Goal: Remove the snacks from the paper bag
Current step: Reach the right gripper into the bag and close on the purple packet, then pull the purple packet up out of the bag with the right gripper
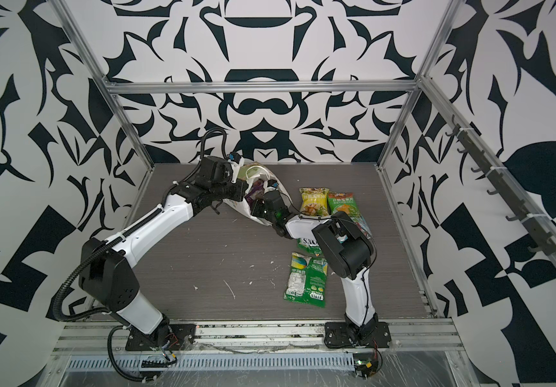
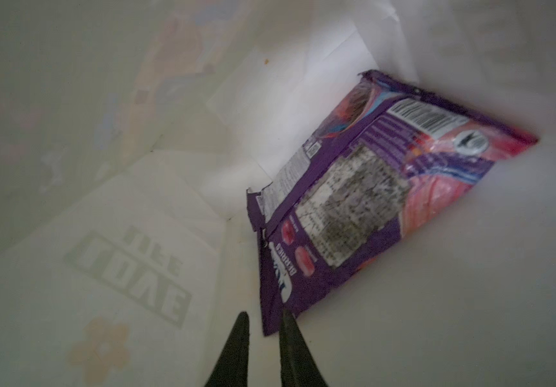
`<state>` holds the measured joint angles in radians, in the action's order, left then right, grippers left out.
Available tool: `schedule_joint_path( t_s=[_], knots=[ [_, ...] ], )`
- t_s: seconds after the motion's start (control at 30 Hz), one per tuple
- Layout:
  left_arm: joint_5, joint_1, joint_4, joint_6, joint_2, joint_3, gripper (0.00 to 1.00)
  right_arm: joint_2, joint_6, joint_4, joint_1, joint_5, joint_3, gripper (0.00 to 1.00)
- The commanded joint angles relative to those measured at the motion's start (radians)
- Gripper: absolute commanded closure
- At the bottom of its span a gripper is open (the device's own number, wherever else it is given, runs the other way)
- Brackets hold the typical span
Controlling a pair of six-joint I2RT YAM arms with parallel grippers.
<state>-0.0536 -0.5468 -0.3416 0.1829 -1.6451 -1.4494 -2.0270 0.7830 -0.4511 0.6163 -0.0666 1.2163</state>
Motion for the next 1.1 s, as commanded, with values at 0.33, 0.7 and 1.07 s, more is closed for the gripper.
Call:
schedule_joint_path(
  t_s=[0.33, 0.7, 1.07],
  knots=[
    [-0.059, -0.034, 0.002, -0.013, -0.022, -0.046, 1.0, -0.104, 0.174, 0.175, -0.059, 0.048, 0.194, 0.45],
    [-0.072, -0.065, 0.013, -0.014, -0.04, -0.059, 1.0, -0.209, 0.261, 0.268, -0.057, 0.12, 0.332, 0.59],
    [-0.013, -0.07, 0.033, -0.015, -0.023, -0.02, 1.0, -0.176, 0.274, 0.236, -0.052, 0.136, 0.307, 1.0]
  ],
)
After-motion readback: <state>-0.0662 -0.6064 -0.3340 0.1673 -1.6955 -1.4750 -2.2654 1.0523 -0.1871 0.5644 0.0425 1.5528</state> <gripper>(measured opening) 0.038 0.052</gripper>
